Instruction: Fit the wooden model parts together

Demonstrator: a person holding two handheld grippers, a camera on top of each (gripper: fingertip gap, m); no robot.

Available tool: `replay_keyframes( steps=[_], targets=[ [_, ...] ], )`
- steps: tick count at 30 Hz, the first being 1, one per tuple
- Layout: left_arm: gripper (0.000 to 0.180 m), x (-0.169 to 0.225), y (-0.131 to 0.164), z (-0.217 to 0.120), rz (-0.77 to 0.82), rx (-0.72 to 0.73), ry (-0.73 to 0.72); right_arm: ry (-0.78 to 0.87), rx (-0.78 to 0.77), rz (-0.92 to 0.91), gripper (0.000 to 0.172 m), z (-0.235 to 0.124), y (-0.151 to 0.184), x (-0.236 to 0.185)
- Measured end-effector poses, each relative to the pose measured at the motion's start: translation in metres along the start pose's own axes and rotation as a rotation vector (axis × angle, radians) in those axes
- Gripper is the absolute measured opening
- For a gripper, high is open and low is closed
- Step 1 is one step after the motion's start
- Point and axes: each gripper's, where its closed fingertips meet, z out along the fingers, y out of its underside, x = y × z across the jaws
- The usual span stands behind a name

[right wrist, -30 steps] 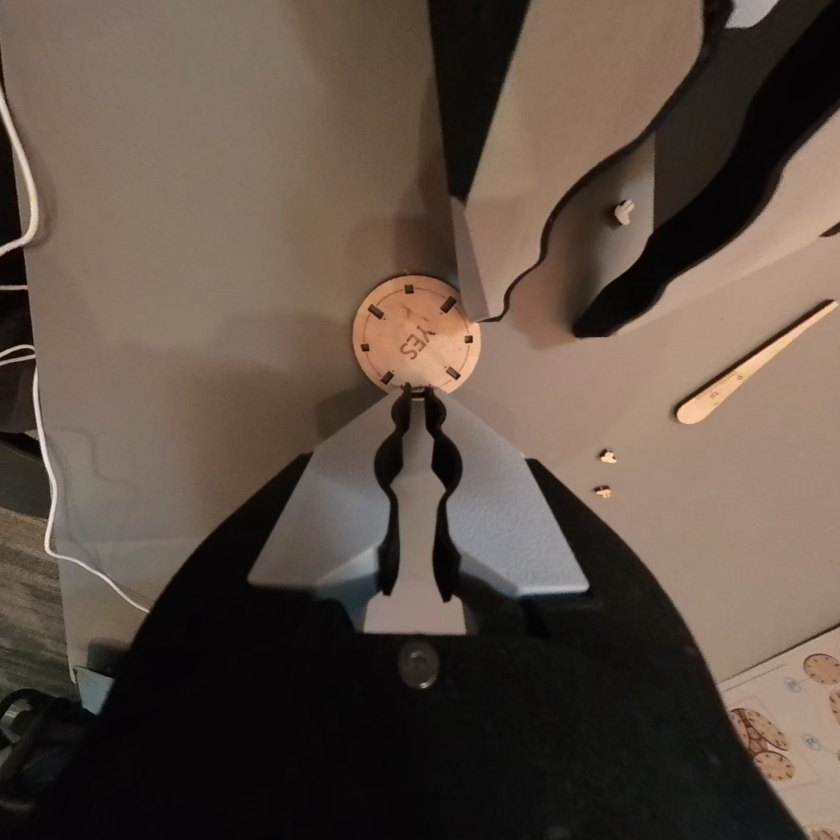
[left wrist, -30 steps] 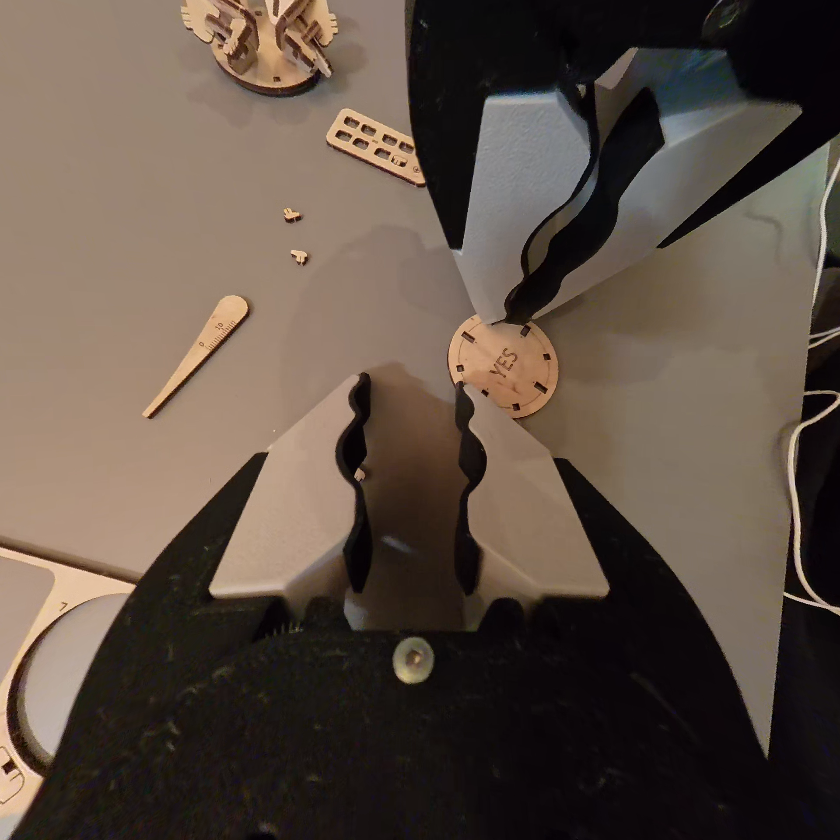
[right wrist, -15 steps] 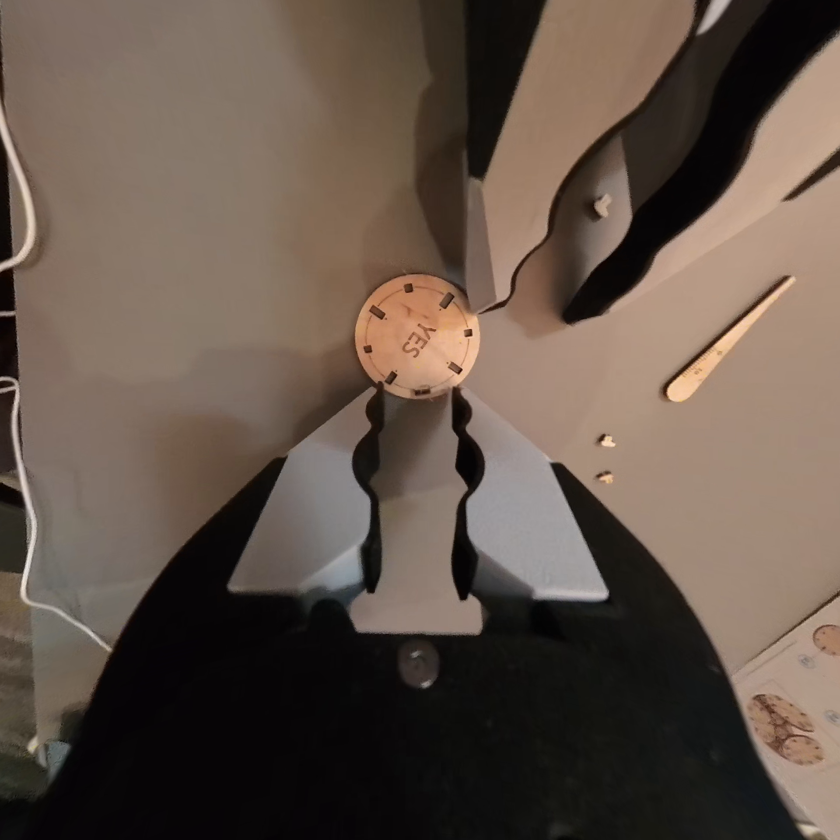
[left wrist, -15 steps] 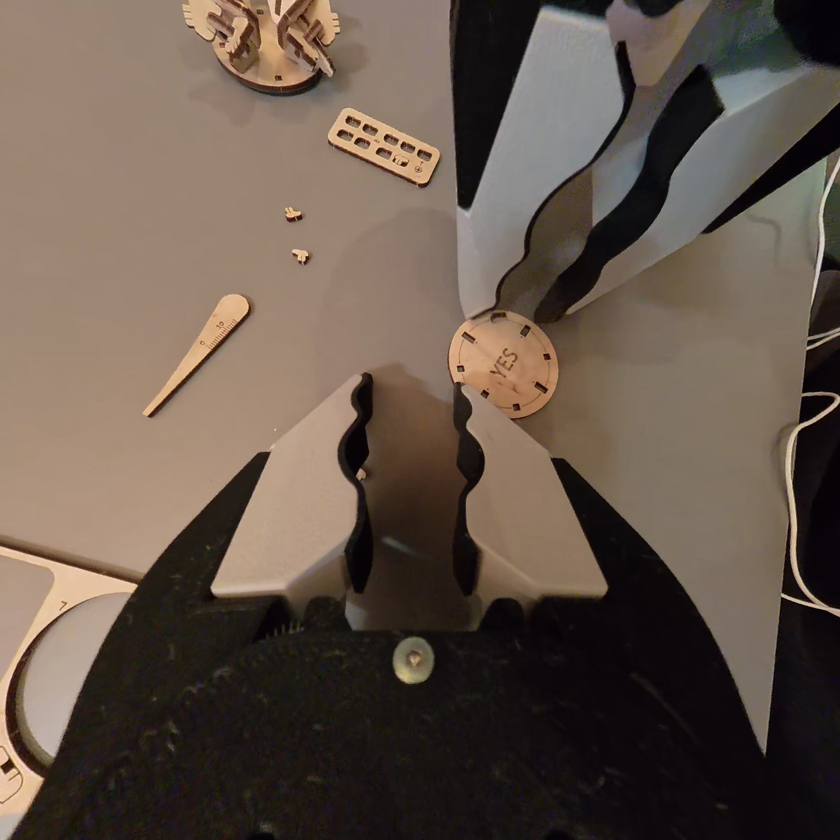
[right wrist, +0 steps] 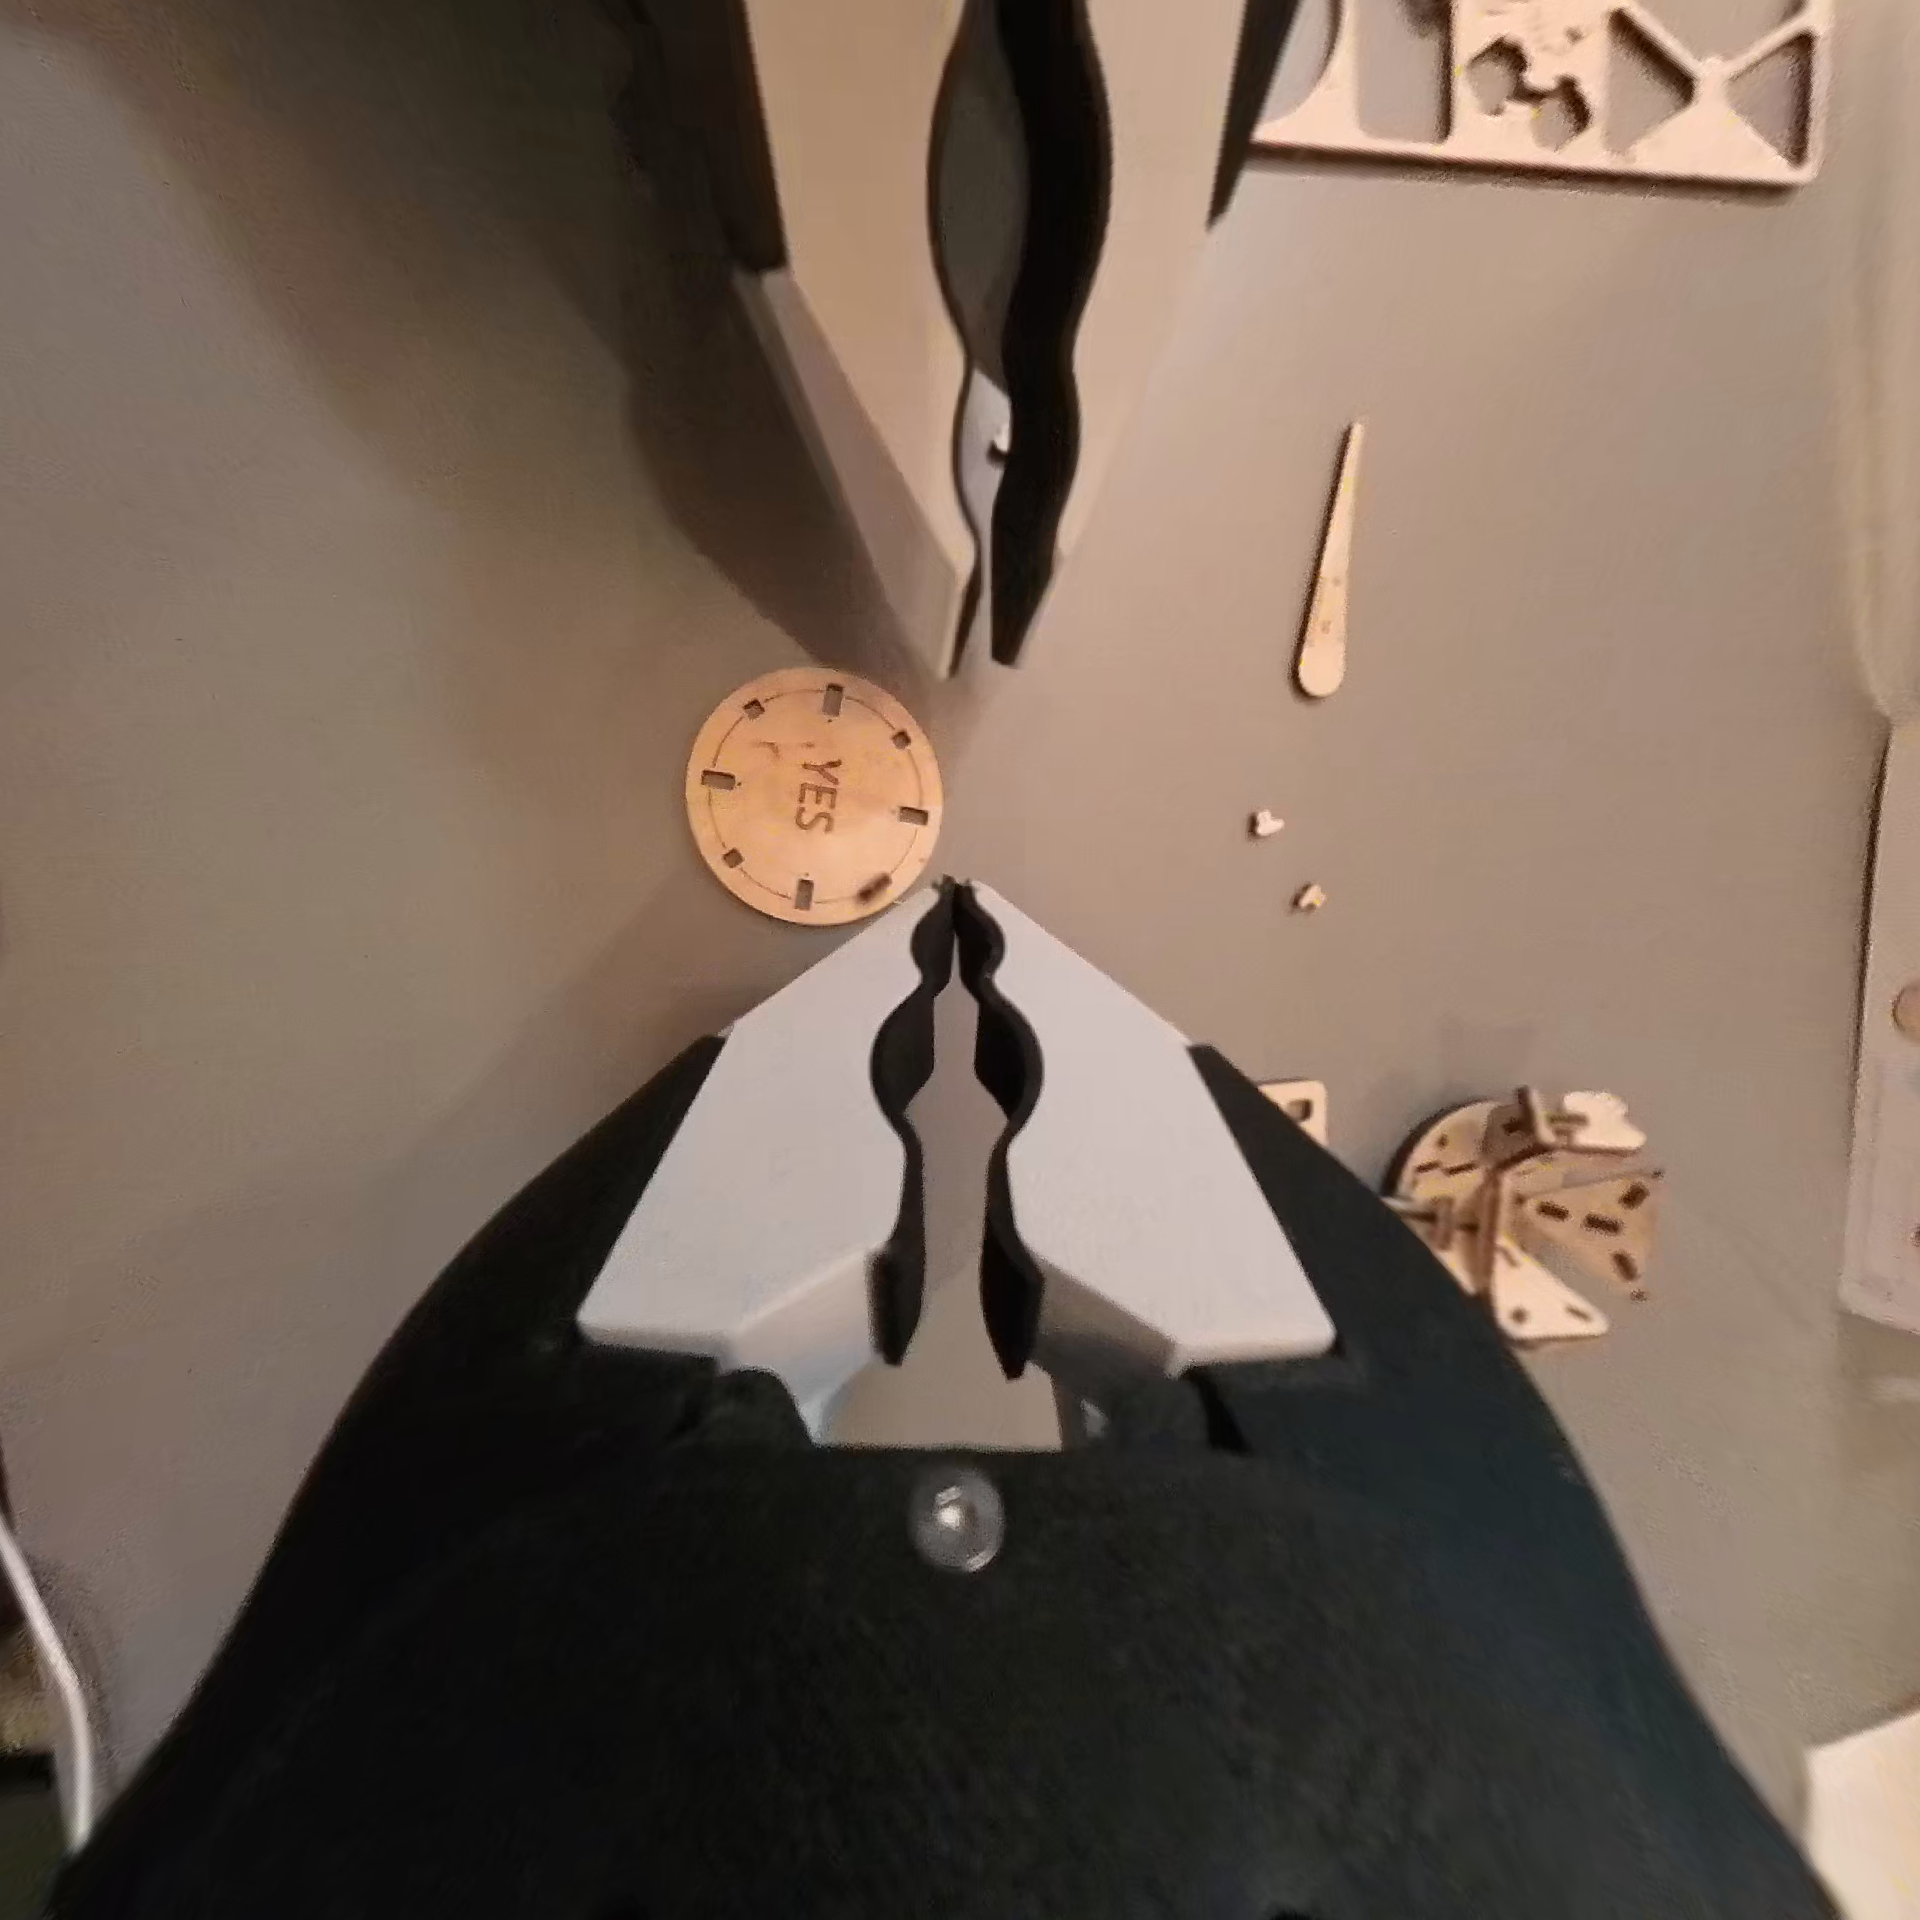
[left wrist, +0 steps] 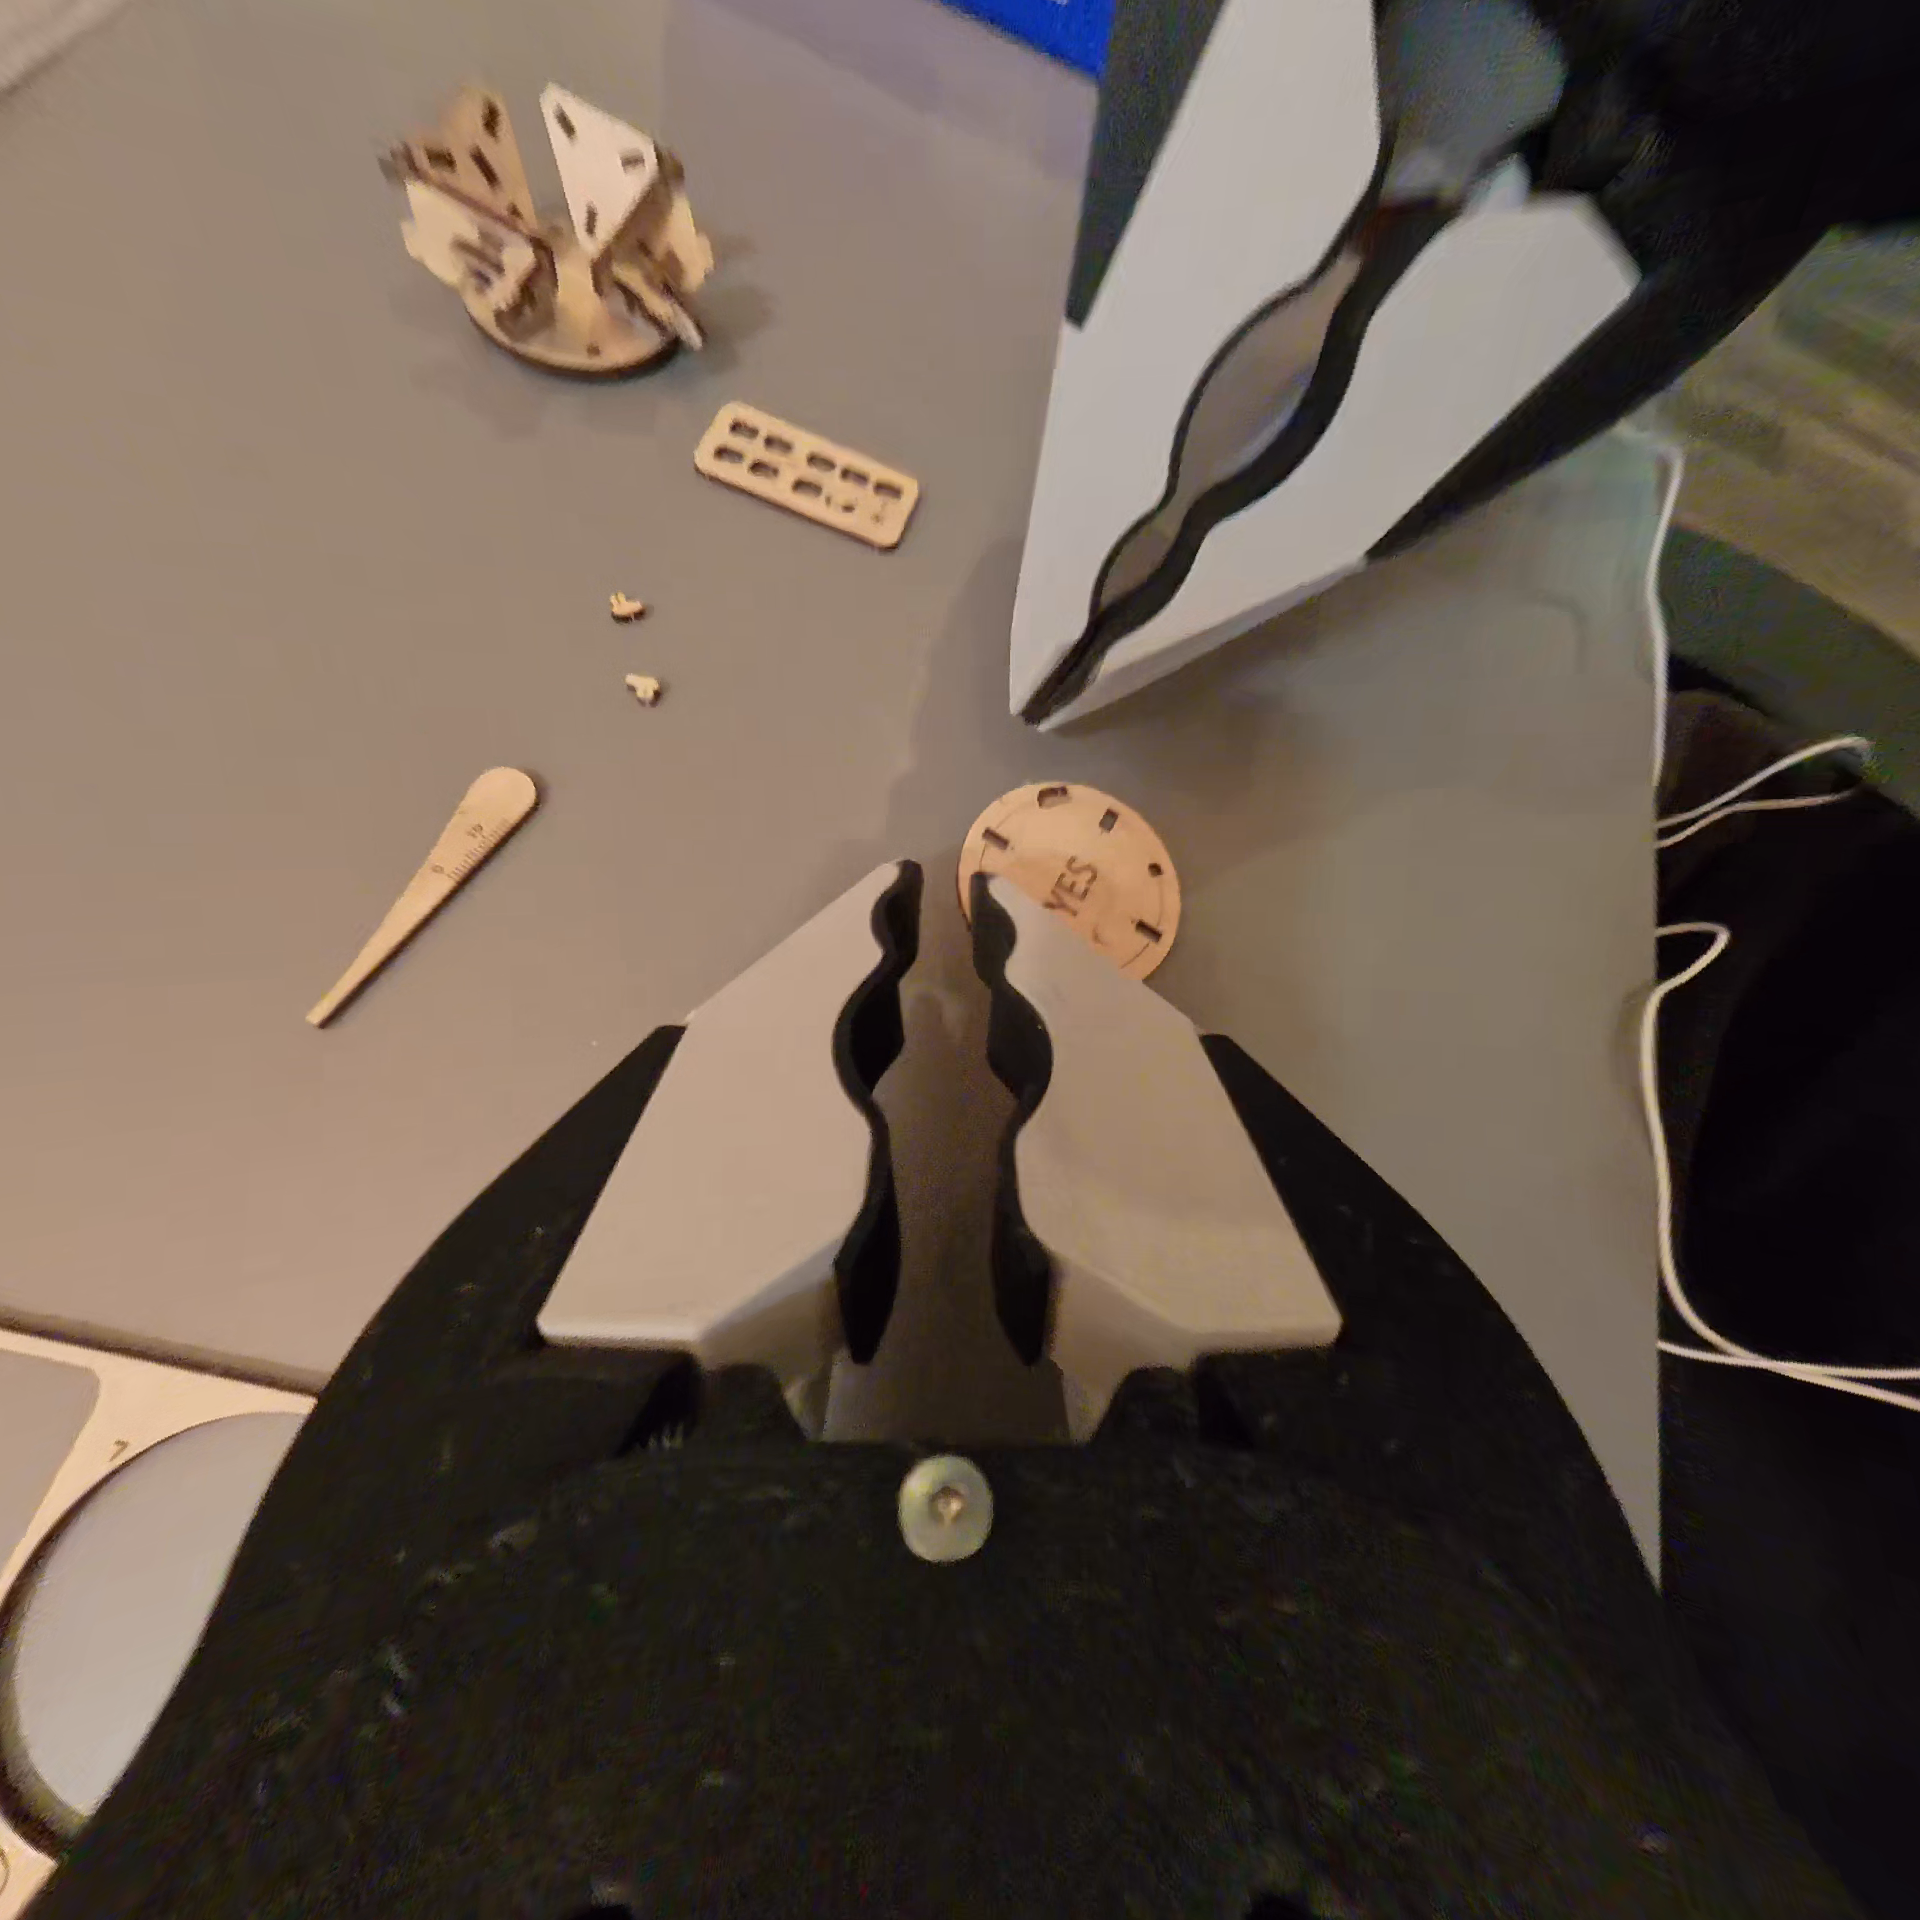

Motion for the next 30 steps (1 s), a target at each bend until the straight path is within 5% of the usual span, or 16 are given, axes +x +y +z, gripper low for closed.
replay_keyframes(
  steps=[5, 13, 17, 30],
  targets=[
    [0.000, 0.010, -0.015, -0.009, 0.006, 0.093, 0.075, 0.142, 0.163, 0.193, 0.000, -0.001, 0.003, -0.001],
    [0.000, 0.023, 0.003, 0.016, 0.091, -0.022, 0.064, 0.254, 0.318, 0.399, 0.000, -0.003, 0.009, -0.006],
    [0.000, 0.018, 0.016, 0.025, 0.057, -0.124, 0.055, 0.230, 0.329, 0.408, 0.000, 0.006, 0.009, -0.012],
    [0.000, 0.019, 0.015, 0.025, -0.026, -0.120, 0.096, 0.264, 0.422, 0.369, 0.000, 0.000, -0.004, -0.009]
  ],
)
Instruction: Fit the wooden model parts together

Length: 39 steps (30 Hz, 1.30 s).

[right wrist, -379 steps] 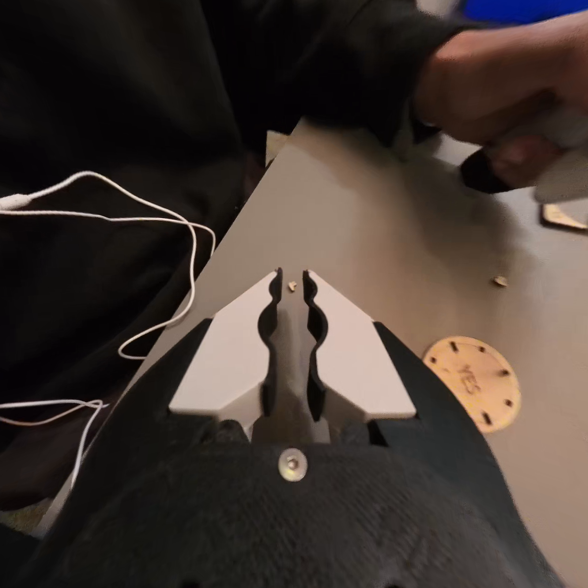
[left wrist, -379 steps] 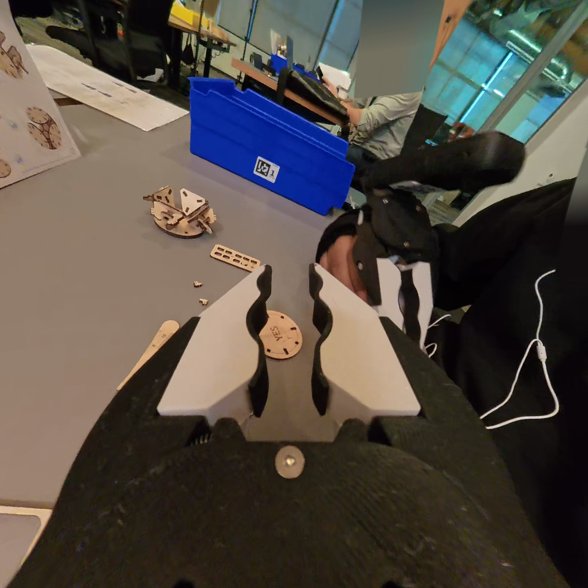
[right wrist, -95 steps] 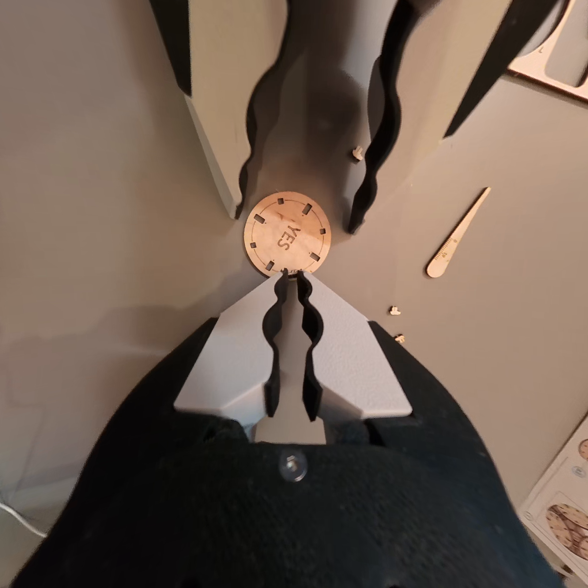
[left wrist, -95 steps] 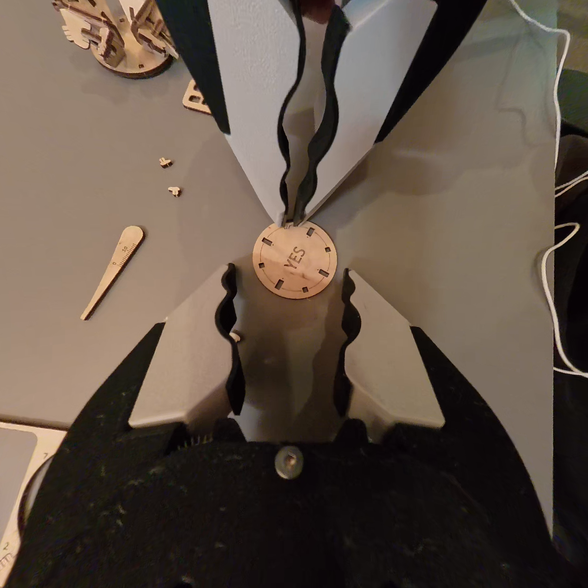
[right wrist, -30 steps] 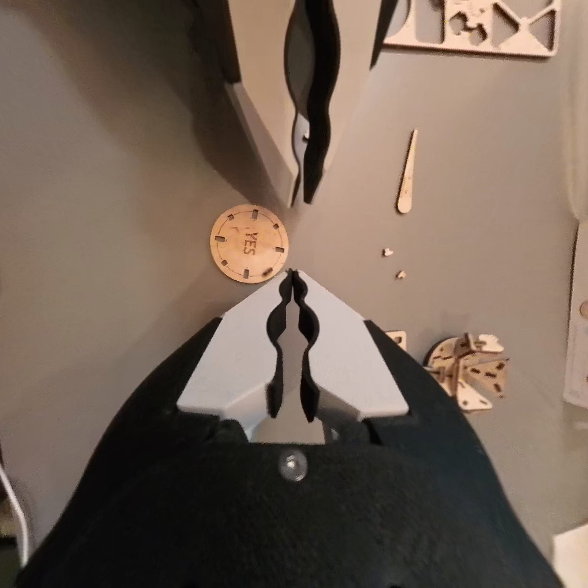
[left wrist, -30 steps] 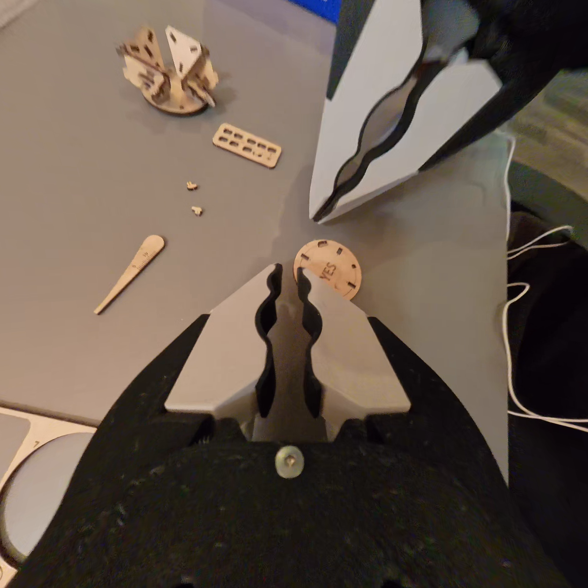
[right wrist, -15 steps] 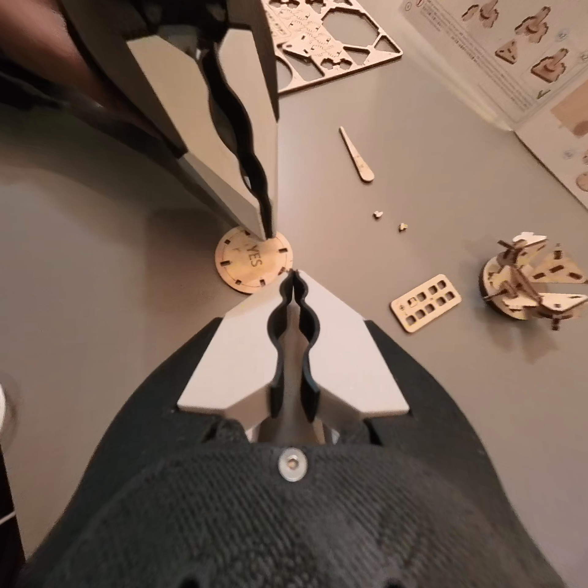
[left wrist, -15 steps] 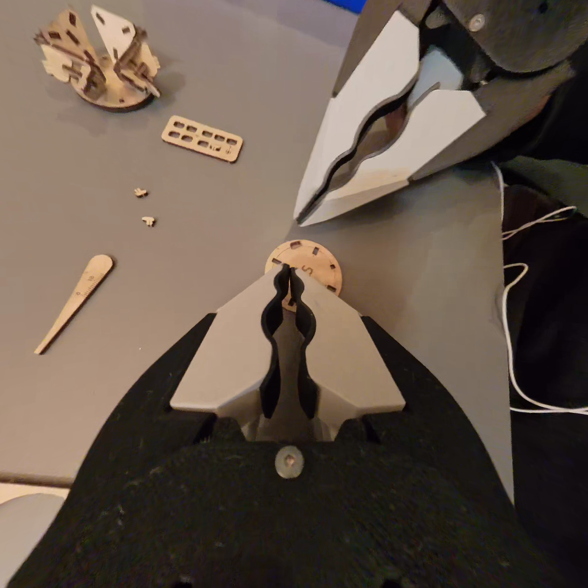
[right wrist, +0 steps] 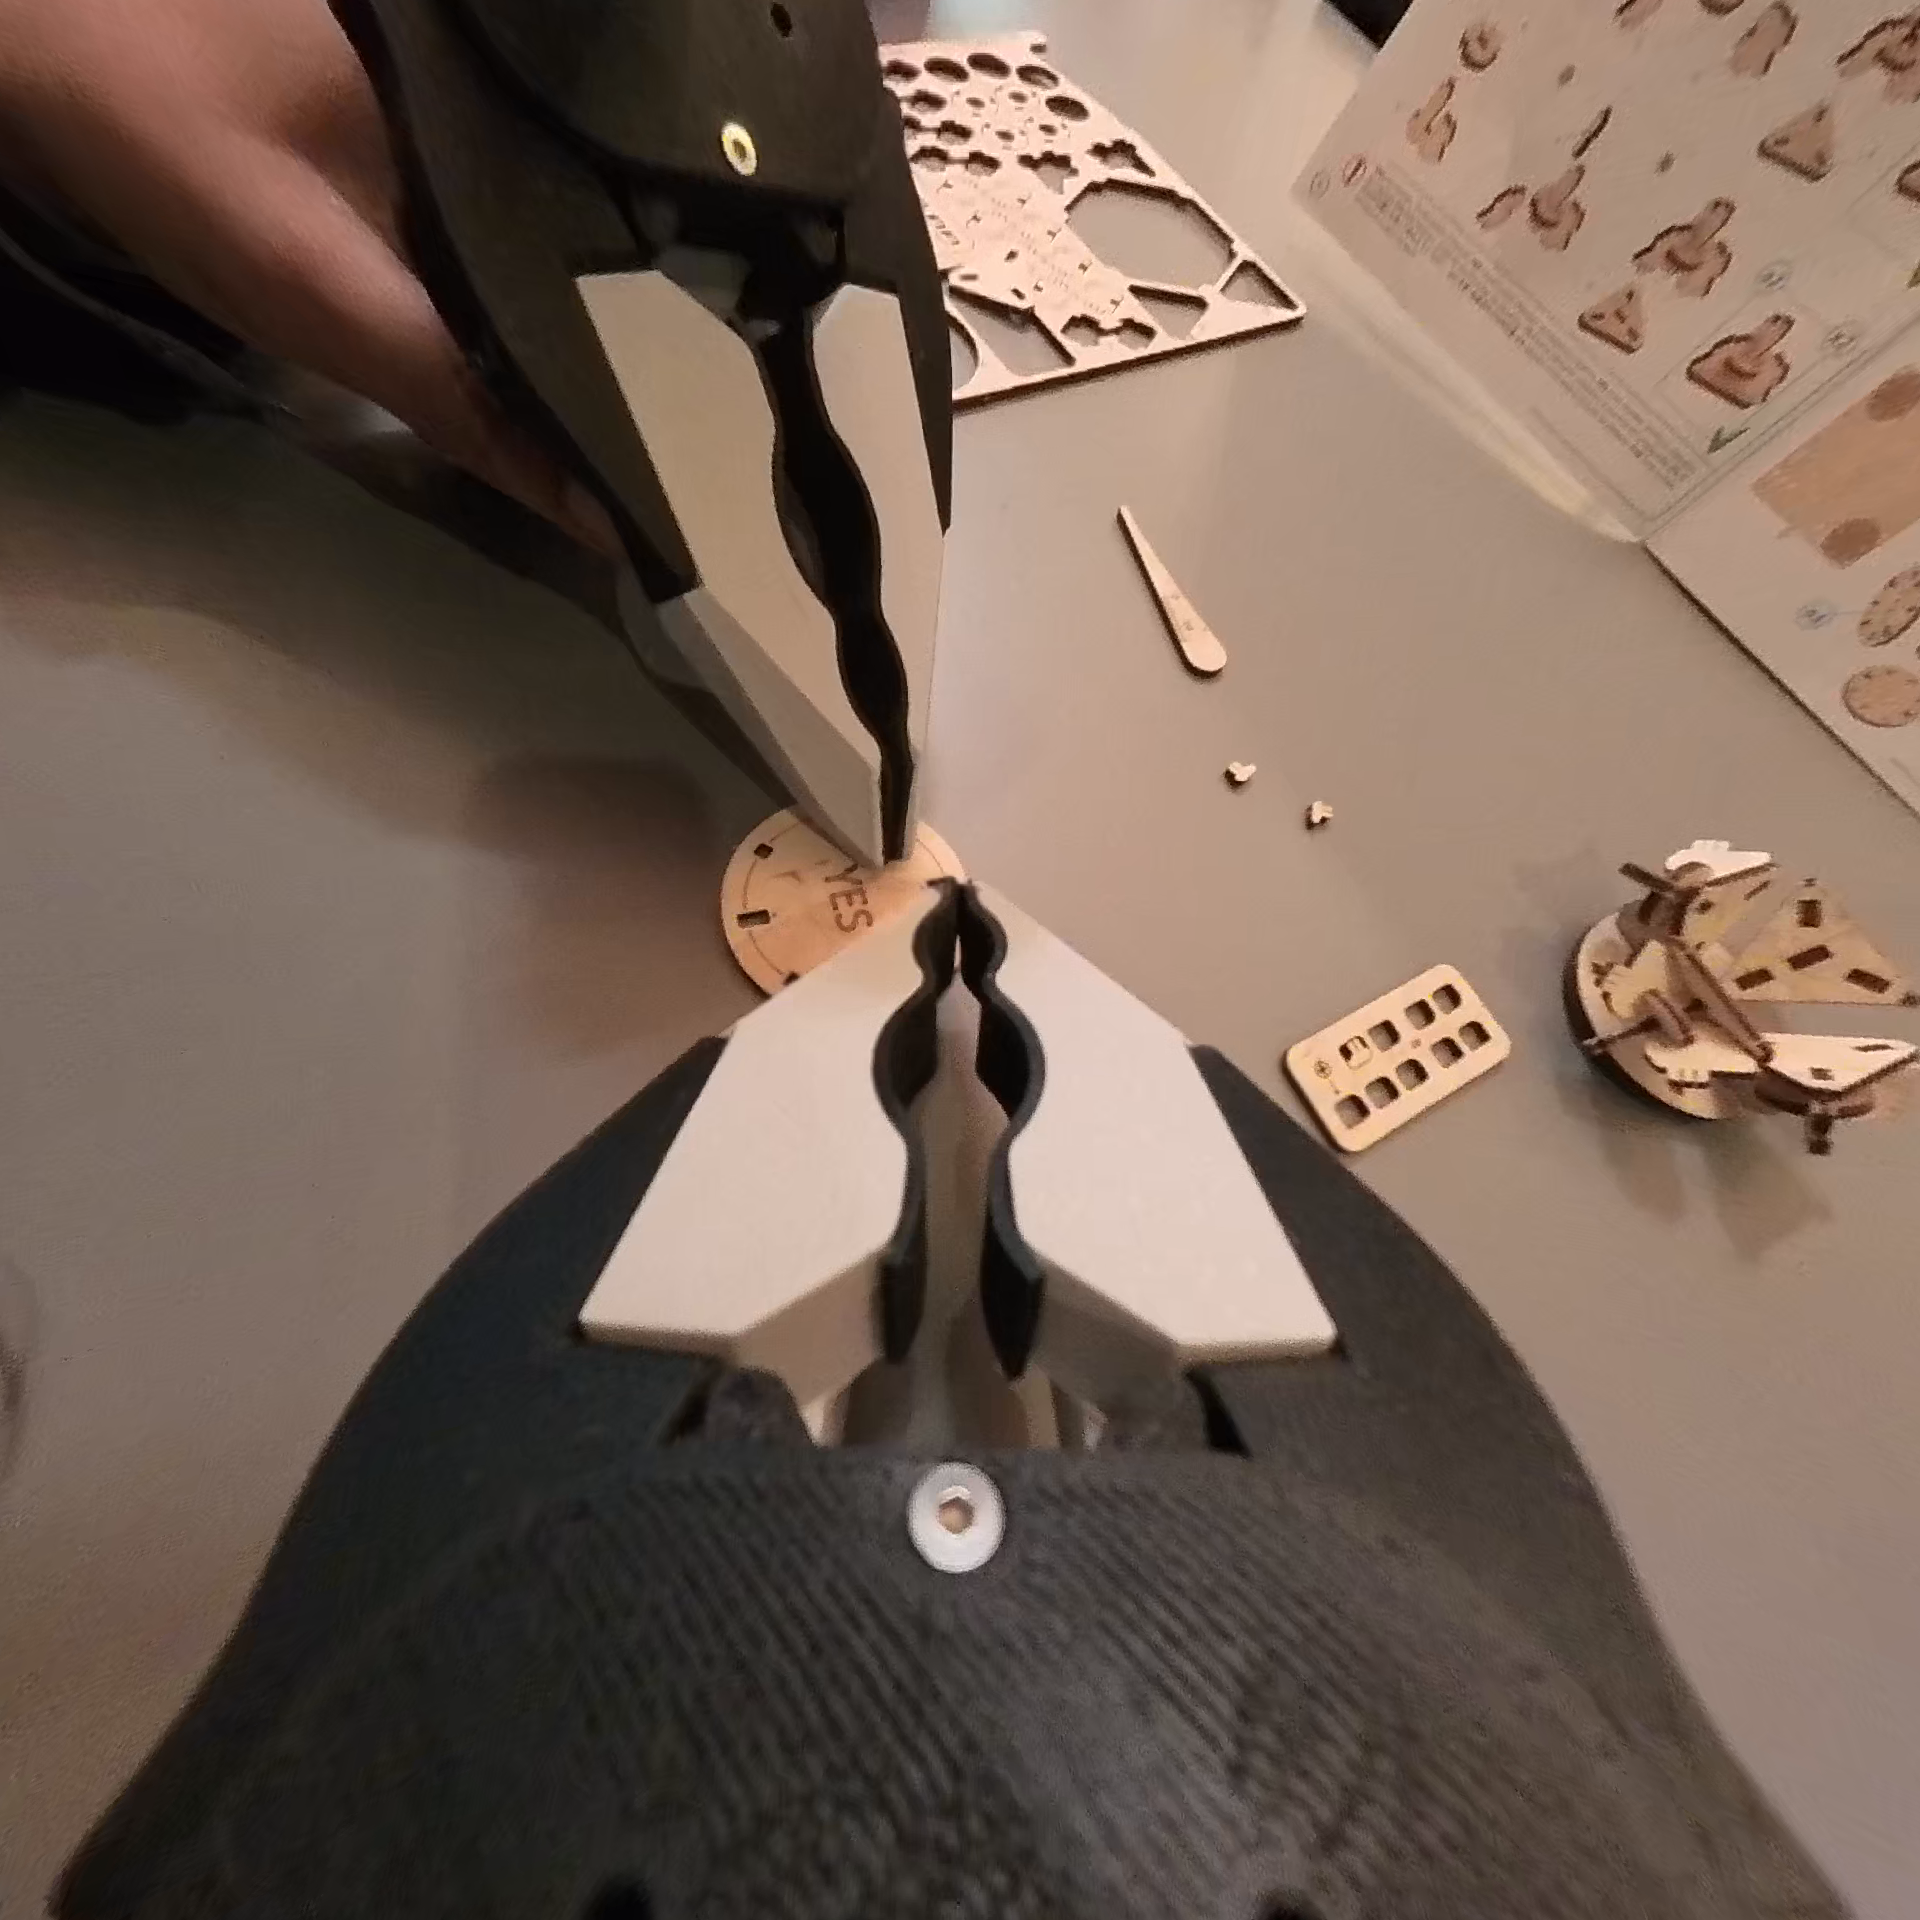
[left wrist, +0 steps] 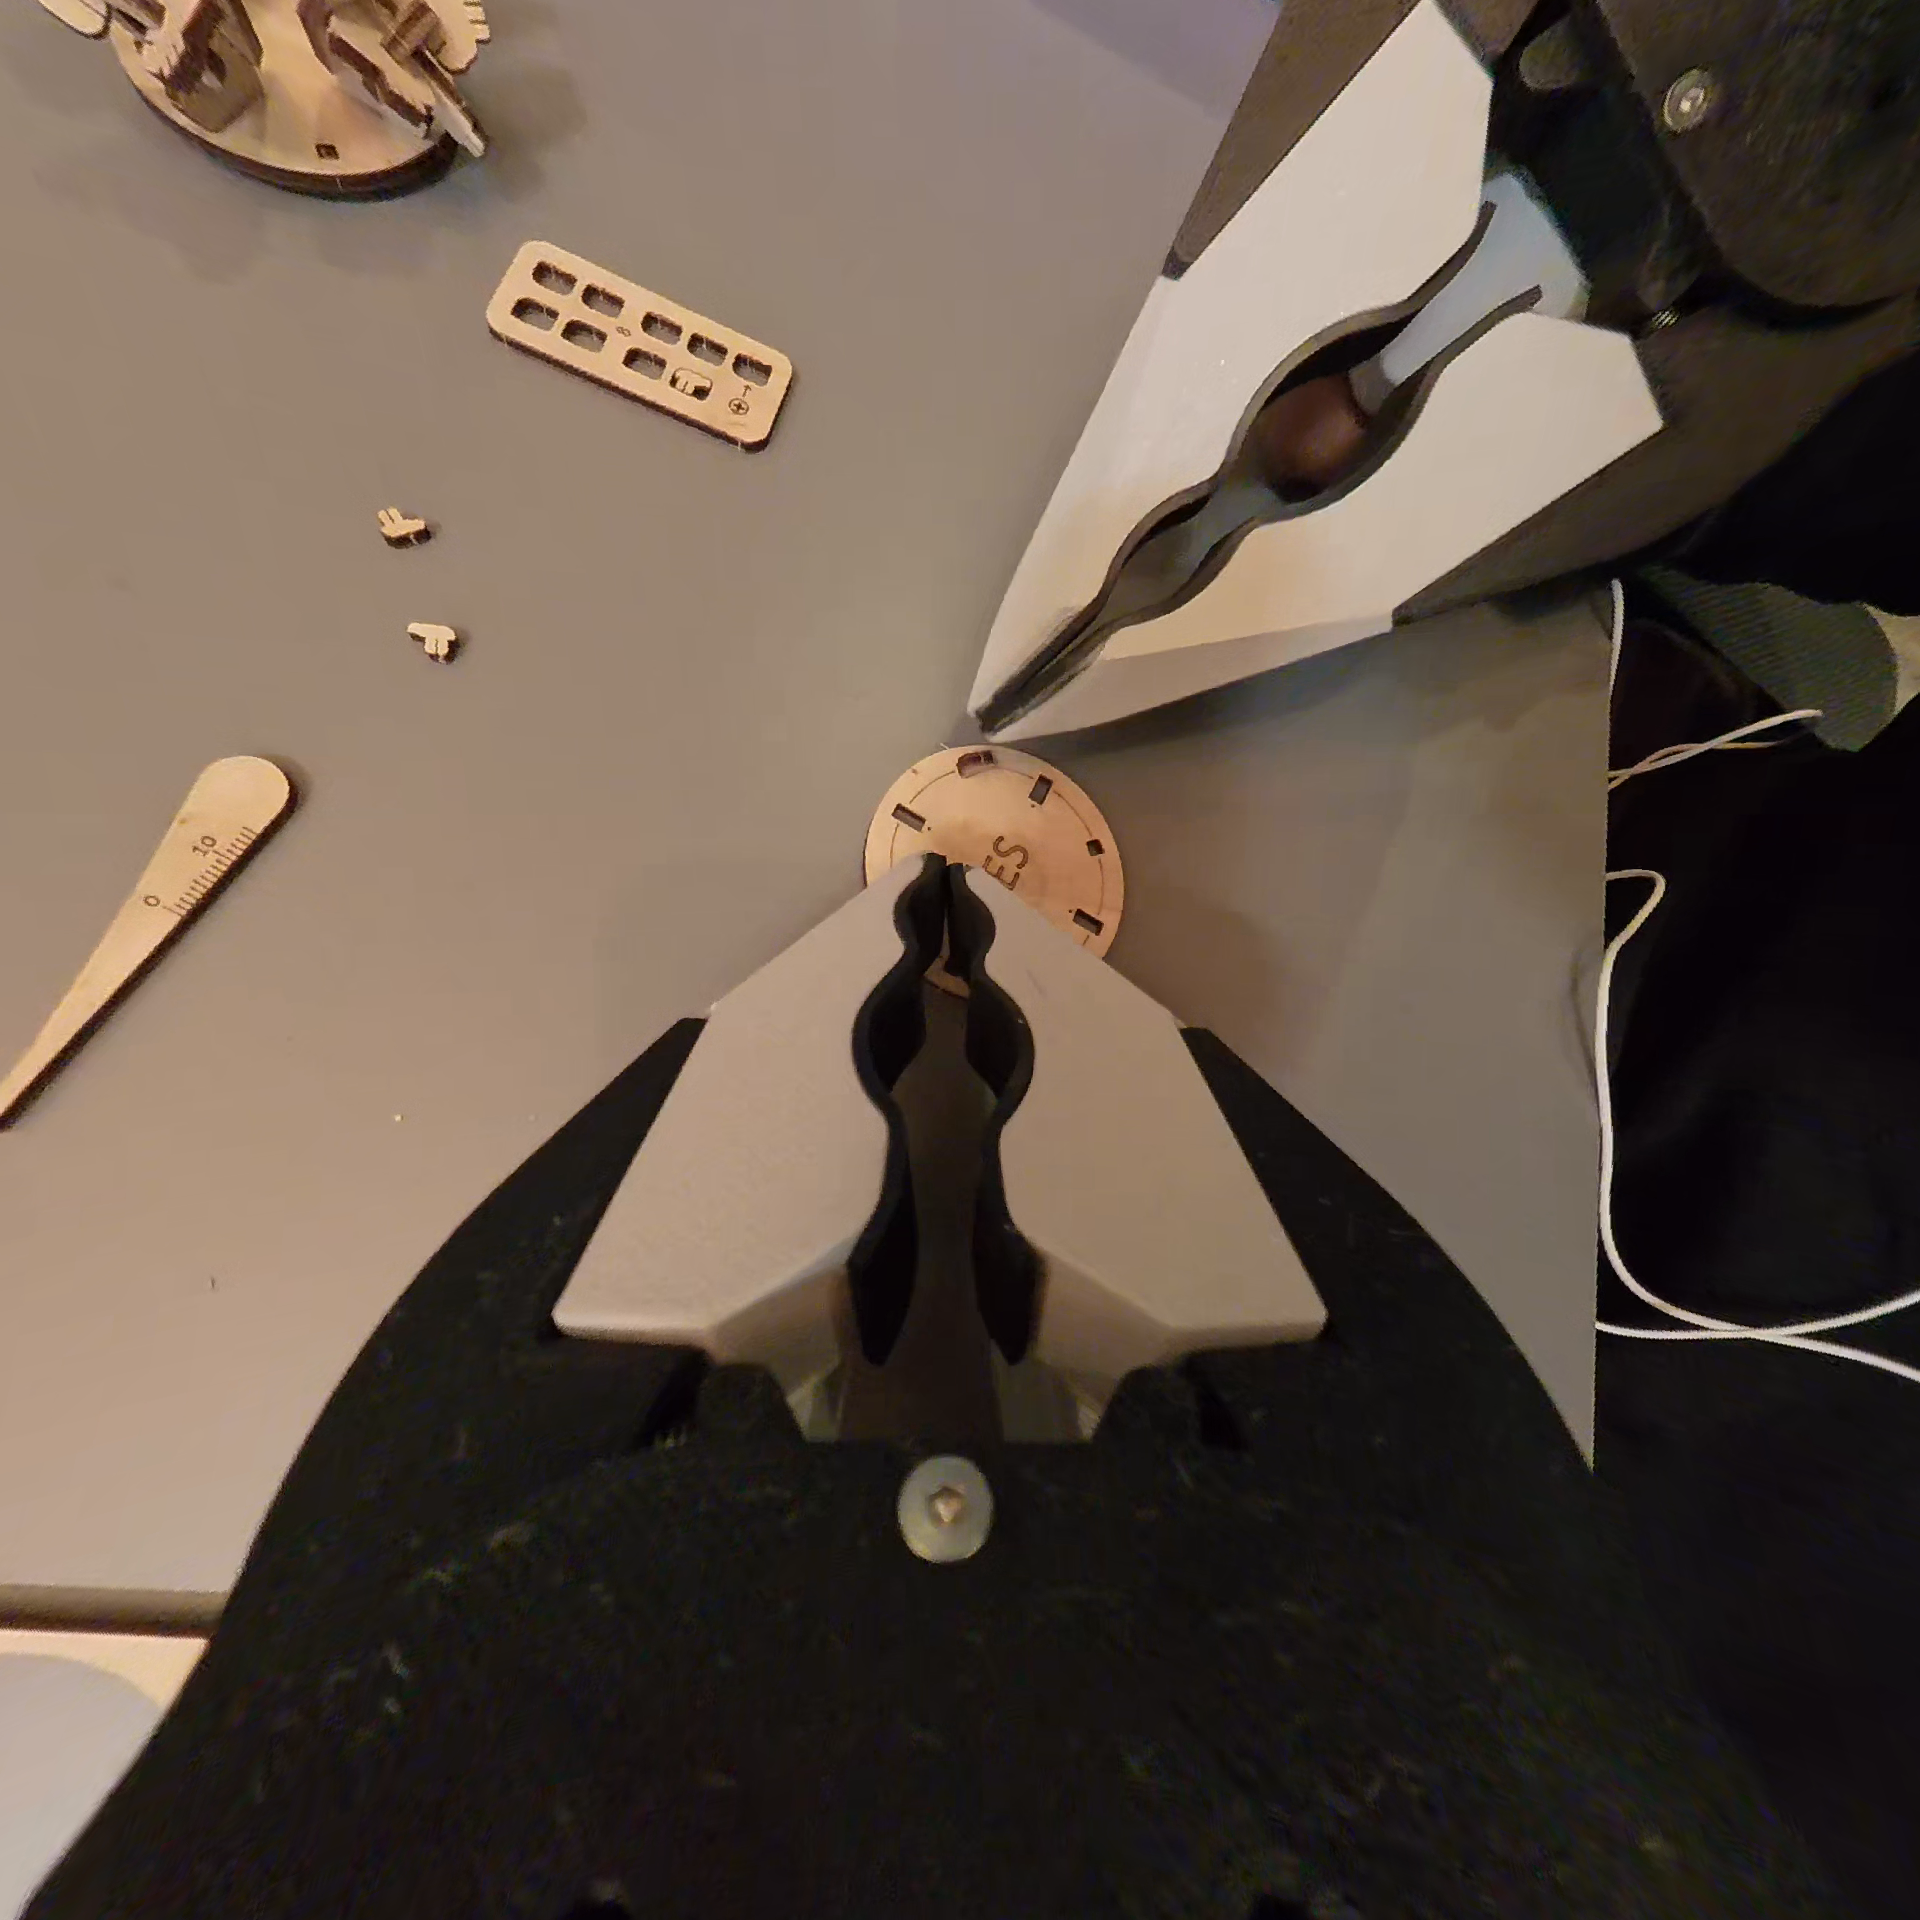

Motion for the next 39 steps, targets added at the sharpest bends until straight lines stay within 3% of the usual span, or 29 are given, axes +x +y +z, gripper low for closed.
replay_keyframes(
  steps=[2, 17, 21, 25, 29, 36, 39],
  targets=[
    [0.000, 0.000, 0.000, 0.000, -0.003, 0.000, 0.001, -0.016, -0.077, -0.002, 0.000, 0.006, 0.011, -0.001],
    [0.000, 0.000, 0.000, 0.000, -0.009, 0.001, 0.001, -0.001, -0.023, 0.003, 0.000, -0.001, -0.002, 0.001],
    [0.000, 0.000, 0.000, -0.001, -0.007, 0.001, 0.000, 0.002, -0.074, -0.005, 0.000, 0.006, 0.011, 0.001],
    [0.000, 0.000, 0.000, -0.001, -0.013, 0.001, 0.006, -0.021, -0.016, -0.001, 0.000, -0.001, -0.003, -0.002],
    [0.001, 0.000, 0.000, -0.001, -0.009, 0.001, 0.002, -0.023, -0.088, -0.023, 0.000, 0.006, 0.012, -0.004],
    [0.000, 0.000, 0.000, -0.001, -0.015, 0.001, 0.008, -0.039, -0.024, -0.004, 0.000, 0.002, -0.002, -0.005],
    [0.000, 0.000, 0.000, -0.001, -0.011, 0.001, 0.005, -0.023, -0.084, -0.024, 0.000, 0.008, 0.010, -0.003]
  ],
)
